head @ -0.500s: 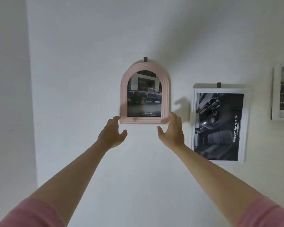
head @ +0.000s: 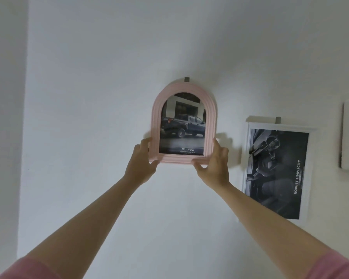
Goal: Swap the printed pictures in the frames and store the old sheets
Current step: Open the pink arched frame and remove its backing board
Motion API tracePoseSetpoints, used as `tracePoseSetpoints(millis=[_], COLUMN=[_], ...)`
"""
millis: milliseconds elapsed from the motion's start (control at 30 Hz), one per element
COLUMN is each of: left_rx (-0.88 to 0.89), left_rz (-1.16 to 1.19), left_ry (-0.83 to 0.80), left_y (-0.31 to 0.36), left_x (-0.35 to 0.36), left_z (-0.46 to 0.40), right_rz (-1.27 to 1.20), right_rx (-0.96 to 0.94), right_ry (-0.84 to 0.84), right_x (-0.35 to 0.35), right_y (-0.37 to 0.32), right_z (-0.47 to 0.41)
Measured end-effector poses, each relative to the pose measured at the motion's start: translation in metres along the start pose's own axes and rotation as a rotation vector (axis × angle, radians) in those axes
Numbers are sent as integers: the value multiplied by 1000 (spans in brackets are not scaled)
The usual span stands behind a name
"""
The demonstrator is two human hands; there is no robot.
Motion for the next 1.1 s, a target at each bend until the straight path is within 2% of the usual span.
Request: tracePoseSetpoints(millis=[133,300,433,733,1000,1100], left_rx=[74,124,116,-166,-478,-610], left_rz=[39,67,84,153,103,95], left_ry=[41,80,46,-119,-321,-395], left_y=[6,27,46,70,78,80], left_x=[-5,-19,-34,-43,-16,-6], left_z=[-4,6,36,162,308,365], right_rz=[-43,-214,-314,-429,-542,-563], right_rx=[-7,6,10,72,421,488], right_ry=[2,3,-22,-178,-253,-296], right_x=[-4,-20,-44,-122,-196,-220], right_y=[-5,-7,4,40,99,118], right_z=[-4,-1,18,115,212,251])
Point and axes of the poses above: each hand's wrist, its own z-axis away from the middle knuckle, its own x-axis out of the palm, y = z × x, the point moved 6 cm from there along -z, towards the middle knuckle, and after that the axes turned 14 degrees about y, right-handed, at the moved point
